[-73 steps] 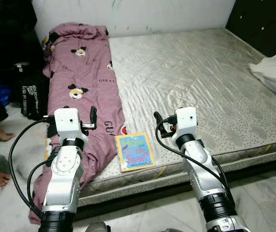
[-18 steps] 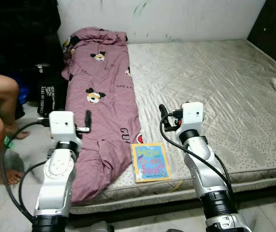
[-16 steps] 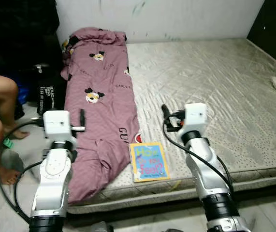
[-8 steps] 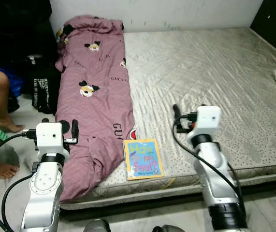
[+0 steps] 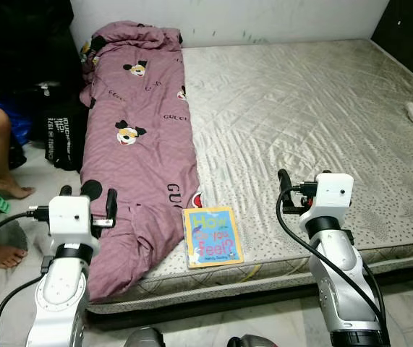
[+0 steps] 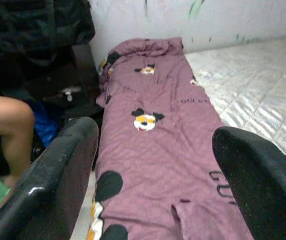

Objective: Clean up the room

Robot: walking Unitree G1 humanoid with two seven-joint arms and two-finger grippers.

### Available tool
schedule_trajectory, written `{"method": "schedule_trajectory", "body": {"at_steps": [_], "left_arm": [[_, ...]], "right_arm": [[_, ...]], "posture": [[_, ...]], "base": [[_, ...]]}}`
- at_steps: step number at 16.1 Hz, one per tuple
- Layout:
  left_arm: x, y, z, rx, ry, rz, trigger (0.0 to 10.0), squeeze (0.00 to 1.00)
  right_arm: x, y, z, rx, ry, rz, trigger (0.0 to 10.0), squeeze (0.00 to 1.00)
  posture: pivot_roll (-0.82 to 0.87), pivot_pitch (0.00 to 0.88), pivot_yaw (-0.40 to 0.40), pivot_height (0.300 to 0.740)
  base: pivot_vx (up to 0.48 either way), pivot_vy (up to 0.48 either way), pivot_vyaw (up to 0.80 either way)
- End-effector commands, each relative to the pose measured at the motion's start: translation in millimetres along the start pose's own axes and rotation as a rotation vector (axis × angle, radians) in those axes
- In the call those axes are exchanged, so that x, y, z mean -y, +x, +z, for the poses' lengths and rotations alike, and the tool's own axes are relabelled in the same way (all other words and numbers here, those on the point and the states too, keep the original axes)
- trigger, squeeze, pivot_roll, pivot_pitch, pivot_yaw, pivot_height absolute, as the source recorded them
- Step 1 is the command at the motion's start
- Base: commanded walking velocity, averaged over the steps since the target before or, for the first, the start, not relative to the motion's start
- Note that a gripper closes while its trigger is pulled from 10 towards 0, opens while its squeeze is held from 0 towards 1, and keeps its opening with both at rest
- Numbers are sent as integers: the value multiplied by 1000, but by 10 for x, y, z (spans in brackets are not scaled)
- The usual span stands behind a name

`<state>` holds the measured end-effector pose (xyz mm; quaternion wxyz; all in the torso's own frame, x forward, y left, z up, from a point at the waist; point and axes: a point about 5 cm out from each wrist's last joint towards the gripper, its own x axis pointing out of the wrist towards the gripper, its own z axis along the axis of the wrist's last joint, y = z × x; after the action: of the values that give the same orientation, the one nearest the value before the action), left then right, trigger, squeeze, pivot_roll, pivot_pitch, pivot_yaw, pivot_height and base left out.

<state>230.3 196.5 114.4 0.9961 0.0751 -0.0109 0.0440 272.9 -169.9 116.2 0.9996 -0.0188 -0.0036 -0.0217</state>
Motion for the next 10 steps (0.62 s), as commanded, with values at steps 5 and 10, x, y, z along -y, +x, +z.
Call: {"method": "schedule_trajectory", "body": {"at_steps": [5,10], "left_arm": [[59,58,84,26,-7,-17,10000,0],[42,76,66,4,-31,13,10000,0]], "right_arm": [[-23,21,68,5,19,7,10000,0],[-79,40,97,11,20,34,10000,0]], "posture": [[56,80,-4,740],[58,95,-6,740]], "base": [[0,0,-551],[0,0,0]]}}
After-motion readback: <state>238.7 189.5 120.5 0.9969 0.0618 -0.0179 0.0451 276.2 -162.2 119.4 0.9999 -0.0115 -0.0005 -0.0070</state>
